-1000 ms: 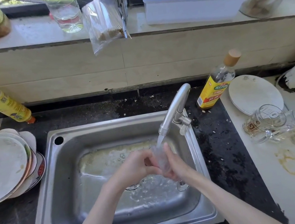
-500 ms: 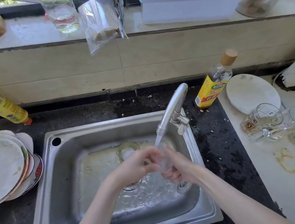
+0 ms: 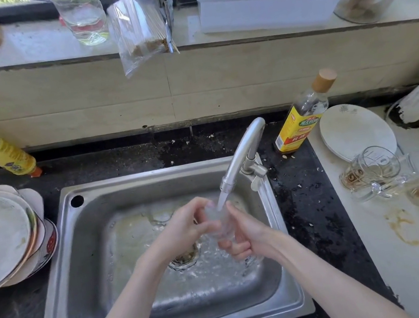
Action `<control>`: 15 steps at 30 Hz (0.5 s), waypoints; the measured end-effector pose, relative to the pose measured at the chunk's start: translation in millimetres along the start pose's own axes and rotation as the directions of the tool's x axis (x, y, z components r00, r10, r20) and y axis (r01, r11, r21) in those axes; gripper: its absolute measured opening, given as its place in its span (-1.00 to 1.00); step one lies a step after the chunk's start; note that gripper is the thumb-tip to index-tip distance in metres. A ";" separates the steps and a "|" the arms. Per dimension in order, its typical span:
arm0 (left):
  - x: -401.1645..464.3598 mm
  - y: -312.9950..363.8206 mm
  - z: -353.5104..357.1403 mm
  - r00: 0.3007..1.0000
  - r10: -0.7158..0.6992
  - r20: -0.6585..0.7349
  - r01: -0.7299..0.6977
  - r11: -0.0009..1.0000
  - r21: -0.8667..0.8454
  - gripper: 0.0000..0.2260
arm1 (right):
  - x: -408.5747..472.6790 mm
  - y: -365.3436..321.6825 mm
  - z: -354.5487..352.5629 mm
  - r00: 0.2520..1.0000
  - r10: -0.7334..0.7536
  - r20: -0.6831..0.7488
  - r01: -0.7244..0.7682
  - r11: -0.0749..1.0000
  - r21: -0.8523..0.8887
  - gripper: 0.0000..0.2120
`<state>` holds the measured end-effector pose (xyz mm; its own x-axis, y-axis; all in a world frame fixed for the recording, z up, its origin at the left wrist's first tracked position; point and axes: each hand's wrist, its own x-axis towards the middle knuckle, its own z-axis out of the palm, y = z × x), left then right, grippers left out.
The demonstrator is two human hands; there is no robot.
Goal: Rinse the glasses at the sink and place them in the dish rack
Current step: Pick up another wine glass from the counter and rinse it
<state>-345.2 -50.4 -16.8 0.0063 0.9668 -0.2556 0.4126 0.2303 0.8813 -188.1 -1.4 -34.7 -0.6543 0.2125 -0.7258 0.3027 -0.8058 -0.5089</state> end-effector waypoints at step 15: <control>-1.6 10.9 8.0 0.997 -0.010 -0.075 0.007 0.999 -0.037 -0.75 | -2.0 -10.6 8.2 0.951 -0.154 -0.267 0.090 0.967 -0.238 -0.36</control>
<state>-333.3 -50.4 -10.0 -0.0661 0.9700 -0.2339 0.3786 0.2412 0.8936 -195.7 2.3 -24.1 -0.4841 0.4737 -0.7357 0.3991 -0.6287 -0.6674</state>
